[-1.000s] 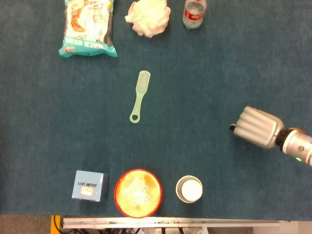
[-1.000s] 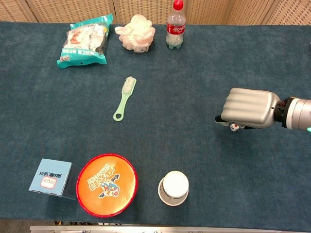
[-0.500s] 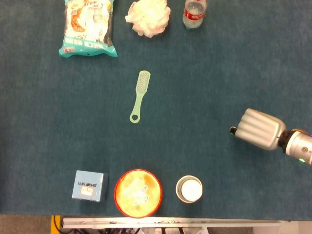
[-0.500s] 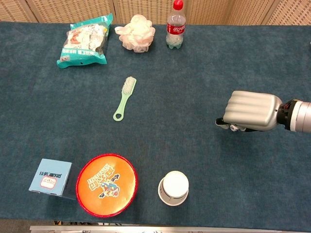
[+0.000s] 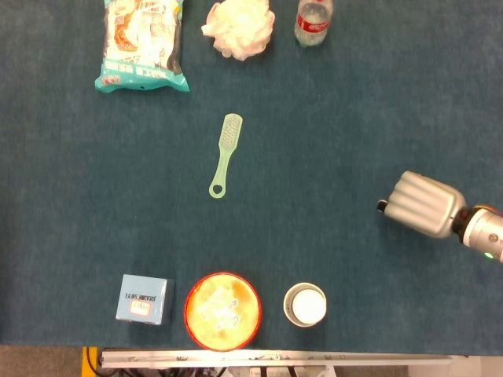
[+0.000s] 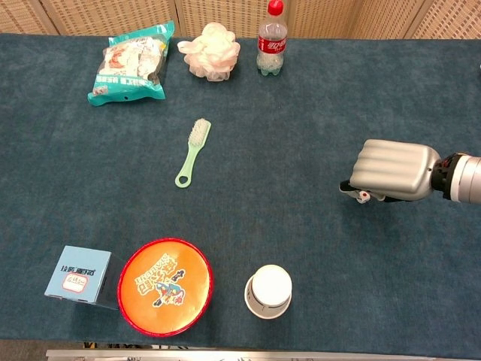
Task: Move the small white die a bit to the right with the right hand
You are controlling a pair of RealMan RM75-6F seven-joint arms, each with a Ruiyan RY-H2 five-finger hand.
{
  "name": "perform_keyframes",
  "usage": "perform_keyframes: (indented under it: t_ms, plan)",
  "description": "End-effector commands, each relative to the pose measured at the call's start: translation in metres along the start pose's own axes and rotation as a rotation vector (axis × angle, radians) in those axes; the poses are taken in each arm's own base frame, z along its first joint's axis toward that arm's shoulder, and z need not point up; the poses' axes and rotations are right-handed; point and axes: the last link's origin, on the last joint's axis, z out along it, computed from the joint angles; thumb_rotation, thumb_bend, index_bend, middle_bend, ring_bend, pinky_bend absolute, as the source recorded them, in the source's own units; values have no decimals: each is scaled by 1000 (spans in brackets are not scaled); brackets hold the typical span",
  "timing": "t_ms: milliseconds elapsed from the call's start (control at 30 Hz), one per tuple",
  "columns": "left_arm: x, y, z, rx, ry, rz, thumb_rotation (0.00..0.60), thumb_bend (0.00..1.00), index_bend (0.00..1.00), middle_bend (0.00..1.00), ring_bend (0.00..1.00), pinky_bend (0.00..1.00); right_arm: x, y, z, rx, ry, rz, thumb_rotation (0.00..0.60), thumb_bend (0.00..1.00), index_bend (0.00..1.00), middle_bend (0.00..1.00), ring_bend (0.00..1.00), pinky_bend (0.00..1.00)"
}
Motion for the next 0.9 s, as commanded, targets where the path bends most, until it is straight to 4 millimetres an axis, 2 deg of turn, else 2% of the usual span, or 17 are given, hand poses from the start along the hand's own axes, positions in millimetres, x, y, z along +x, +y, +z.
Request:
perform_keyframes:
  t_ms: [33, 900]
  plan:
    - [0, 0, 0, 0, -1, -1, 600, 147, 464, 420, 246, 390, 0, 0, 1, 0, -1, 3, 600, 1000, 458, 980, 966, 988]
    - [0, 0, 0, -5, -1, -1, 600, 147, 464, 420, 246, 390, -10, 4, -3, -28, -48, 14, 600, 1000, 458, 980, 966, 988]
